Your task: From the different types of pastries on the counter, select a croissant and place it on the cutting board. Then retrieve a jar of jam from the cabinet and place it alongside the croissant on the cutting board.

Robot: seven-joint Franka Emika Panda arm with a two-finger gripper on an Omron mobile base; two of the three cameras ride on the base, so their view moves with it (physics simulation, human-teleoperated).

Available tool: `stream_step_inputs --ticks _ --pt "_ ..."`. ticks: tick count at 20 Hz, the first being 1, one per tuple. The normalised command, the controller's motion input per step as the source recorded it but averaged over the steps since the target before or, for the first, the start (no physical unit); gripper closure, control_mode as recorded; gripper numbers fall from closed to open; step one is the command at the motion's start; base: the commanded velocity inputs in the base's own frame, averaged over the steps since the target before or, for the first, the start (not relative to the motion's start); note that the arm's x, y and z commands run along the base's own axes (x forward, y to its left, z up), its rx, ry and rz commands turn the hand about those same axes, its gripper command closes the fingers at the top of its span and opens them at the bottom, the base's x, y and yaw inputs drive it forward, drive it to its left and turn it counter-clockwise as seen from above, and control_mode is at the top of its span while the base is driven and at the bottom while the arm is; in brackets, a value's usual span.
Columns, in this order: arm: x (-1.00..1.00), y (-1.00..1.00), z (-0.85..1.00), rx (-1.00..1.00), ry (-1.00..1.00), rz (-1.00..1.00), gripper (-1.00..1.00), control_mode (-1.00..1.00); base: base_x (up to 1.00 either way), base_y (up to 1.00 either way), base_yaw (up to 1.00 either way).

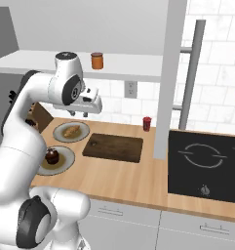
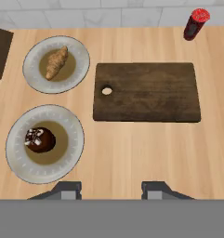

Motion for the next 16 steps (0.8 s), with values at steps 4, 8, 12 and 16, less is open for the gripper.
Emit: stream_step_inputs --ticks 4,8,12,16 --pt "-0.10 0.00 -0.08 0.00 -0.05 -0.01 -1.00 -1.00 0.00 0.00 0.00" --pt "-0.13 0.18 -0.36 0.00 -0.17 -0.14 -1.00 -1.00 0.00 0.00 0.00" --pt "0.04 0.22 -0.63 0.04 -0.18 -0.20 -1.00 -1.00 0.00 0.00 0.00" --pt "0.19 0.36 -0.37 0.18 -0.03 -0.24 -1.00 -1.00 0.00 0.00 0.00"
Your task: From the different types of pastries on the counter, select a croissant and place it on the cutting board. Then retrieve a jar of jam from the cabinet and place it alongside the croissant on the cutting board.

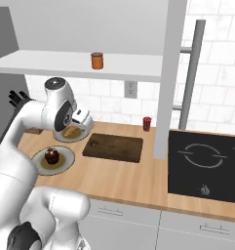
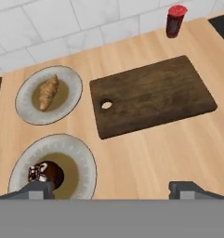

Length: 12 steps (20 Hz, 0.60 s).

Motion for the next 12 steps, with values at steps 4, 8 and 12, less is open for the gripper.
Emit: stream_step_inputs --ticks 4,8,12 --pt "0.35 0.58 -0.03 0.05 0.00 -0.22 -1.00 -1.00 0.00 0.00 0.00" --pt "0.39 0.78 0.00 0.00 0.00 -0.19 -1.00 -1.00 0.00 0.00 0.00" --pt "0.84 0.54 0.00 0.00 0.17 -0.06 -1.00 -1.00 0.00 0.00 0.00"
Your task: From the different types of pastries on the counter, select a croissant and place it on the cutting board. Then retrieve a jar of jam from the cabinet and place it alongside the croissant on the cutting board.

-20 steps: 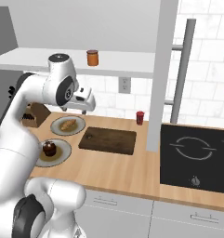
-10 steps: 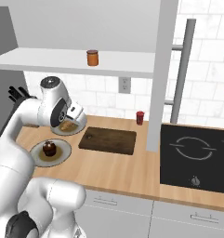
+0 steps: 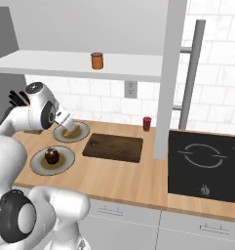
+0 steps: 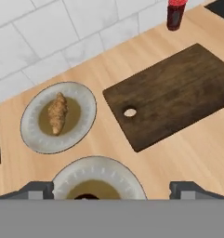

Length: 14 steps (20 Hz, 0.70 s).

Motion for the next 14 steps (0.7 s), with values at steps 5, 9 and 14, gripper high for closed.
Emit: stream_step_inputs --ticks 5,9,14 --pt "1.00 0.34 -0.12 0.03 0.13 0.00 -1.00 -1.00 0.00 0.00 0.00" --pt "0.53 0.29 -0.45 0.00 0.00 0.01 -1.00 -1.00 0.00 0.00 0.00" --pt "0.37 0.33 -0.86 0.00 -0.12 0.05 -1.00 -1.00 0.00 0.00 0.00"
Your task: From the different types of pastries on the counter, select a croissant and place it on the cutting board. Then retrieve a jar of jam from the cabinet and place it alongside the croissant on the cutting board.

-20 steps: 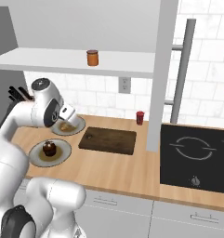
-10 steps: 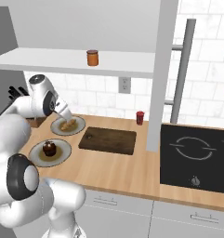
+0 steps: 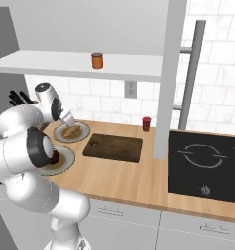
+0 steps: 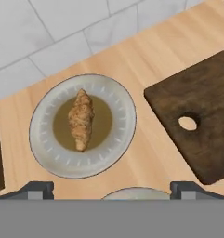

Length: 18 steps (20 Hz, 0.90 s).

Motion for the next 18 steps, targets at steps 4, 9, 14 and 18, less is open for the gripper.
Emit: stream_step_inputs --ticks 4,9,14,18 --pt "0.60 0.11 -0.20 0.02 -0.10 0.08 -1.00 -1.00 0.00 0.00 0.00" --pt "0.36 0.02 -0.15 0.02 0.00 0.11 -1.00 -1.00 0.00 0.00 0.00" --pt "0.40 0.07 -0.61 0.00 0.00 0.11 -1.00 -1.00 0.00 0.00 0.00" --pt "0.41 0.20 -0.66 0.00 0.00 0.03 -1.00 -1.00 0.00 0.00 0.00"
